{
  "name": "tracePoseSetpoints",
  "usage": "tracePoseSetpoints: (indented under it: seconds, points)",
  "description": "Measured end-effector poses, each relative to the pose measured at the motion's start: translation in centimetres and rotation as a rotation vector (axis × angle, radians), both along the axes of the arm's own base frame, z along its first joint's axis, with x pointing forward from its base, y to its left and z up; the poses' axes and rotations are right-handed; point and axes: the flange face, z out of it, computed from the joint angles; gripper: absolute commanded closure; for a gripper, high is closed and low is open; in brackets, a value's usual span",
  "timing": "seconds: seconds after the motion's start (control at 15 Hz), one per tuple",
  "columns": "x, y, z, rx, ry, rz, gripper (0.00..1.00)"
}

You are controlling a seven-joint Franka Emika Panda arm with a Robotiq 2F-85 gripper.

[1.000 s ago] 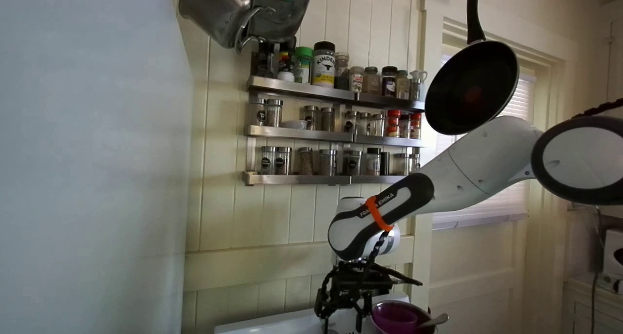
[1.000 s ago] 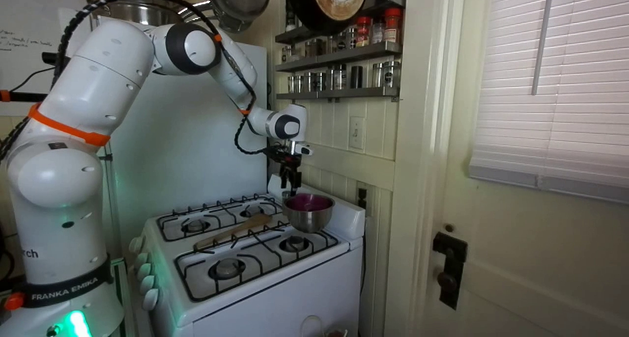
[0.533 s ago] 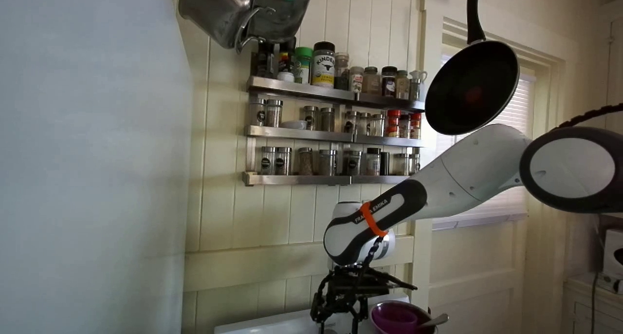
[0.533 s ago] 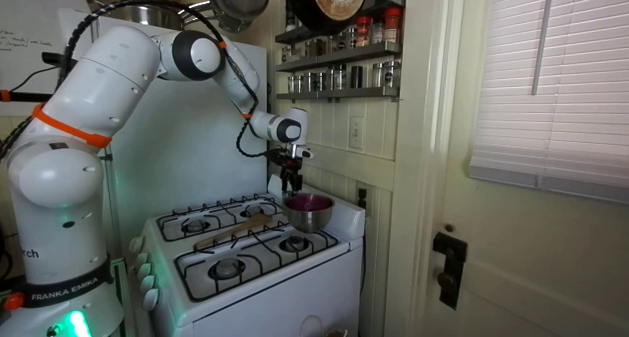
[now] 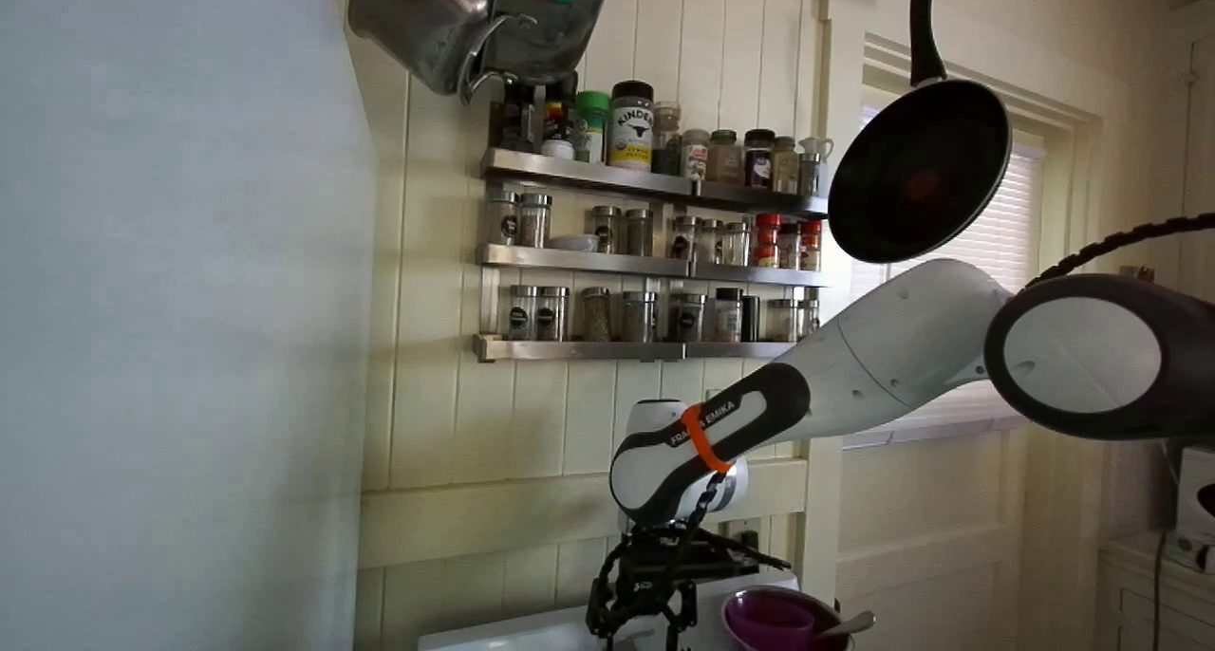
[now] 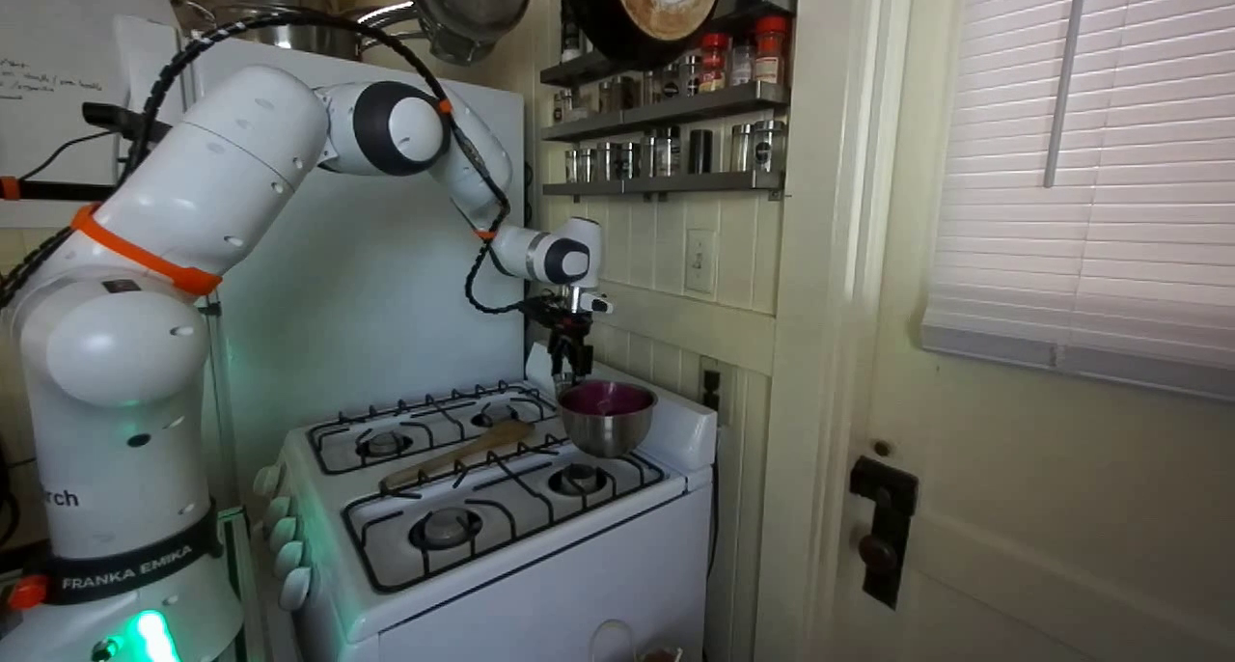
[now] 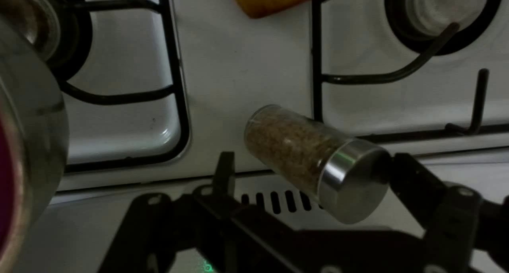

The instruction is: Put the purple bowl and the spice bottle into the metal bowl

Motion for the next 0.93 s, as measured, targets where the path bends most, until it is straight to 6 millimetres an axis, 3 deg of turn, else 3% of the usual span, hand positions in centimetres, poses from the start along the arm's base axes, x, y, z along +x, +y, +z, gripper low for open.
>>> tracePoseSetpoints:
  seconds: [0.67, 0.93]
  points:
    - [0.2, -0.2, -0.1, -0.005, -0.002, -0.002, 0.00]
    - [-0.5, -0.6, -1.1, -0.030, 0.089, 0.029, 0.00]
